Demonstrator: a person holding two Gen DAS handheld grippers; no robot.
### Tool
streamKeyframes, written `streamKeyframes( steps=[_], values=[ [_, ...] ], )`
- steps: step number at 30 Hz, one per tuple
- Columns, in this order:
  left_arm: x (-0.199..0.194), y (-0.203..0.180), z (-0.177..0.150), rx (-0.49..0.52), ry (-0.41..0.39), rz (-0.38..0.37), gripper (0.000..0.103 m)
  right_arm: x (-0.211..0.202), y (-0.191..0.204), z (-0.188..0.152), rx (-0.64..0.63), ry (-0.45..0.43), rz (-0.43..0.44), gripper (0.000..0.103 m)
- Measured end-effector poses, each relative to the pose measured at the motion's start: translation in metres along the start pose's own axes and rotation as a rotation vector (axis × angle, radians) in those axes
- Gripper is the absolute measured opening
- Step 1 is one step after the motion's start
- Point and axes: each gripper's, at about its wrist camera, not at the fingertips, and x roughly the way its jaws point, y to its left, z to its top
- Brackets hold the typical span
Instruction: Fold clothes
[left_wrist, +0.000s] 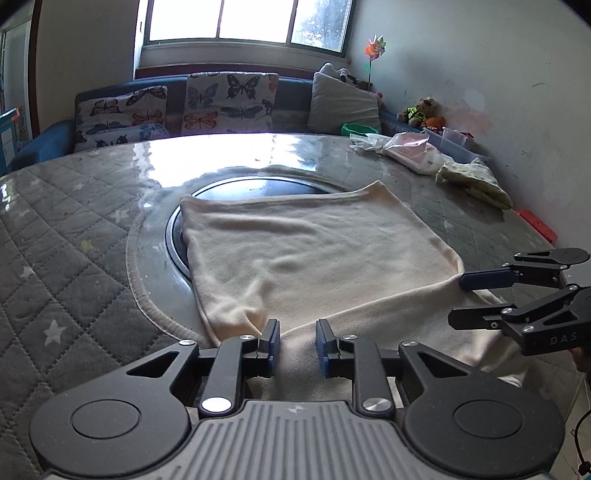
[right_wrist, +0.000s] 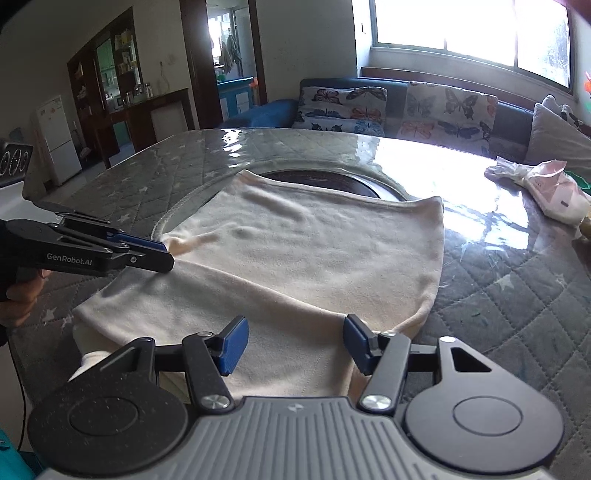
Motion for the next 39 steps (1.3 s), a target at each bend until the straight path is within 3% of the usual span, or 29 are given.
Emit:
streamKeyframes(
  steps=[11, 16, 21, 25, 29, 39],
  values=[
    [-0.013, -0.038, -0.028, 0.163, 0.008, -0.012, 0.024, -0.014, 0.022, -0.023, -0.14, 0.035, -0.039, 0.058],
    [-0.019, -0.05, -0.029, 0.198, -0.007, -0.048, 0.025, -0.025, 0.029, -0.02, -0.161, -0.008, -0.032, 0.058],
    [-0.019, -0.058, -0.038, 0.245, 0.011, -0.049, 0.027, -0.014, 0.029, -0.029, -0.164, 0.018, -0.042, 0.059],
    [-0.035, -0.06, -0.041, 0.29, -0.006, -0.071, 0.03, -0.028, 0.031, -0.03, -0.186, -0.006, -0.051, 0.063],
    [-0.051, -0.062, -0.043, 0.336, -0.023, -0.094, 0.041, -0.047, 0.029, -0.03, -0.202, -0.026, -0.073, 0.067],
    [-0.075, -0.083, -0.071, 0.52, -0.033, -0.148, 0.053, -0.073, 0.03, -0.052, -0.249, -0.006, -0.115, 0.077]
  ],
)
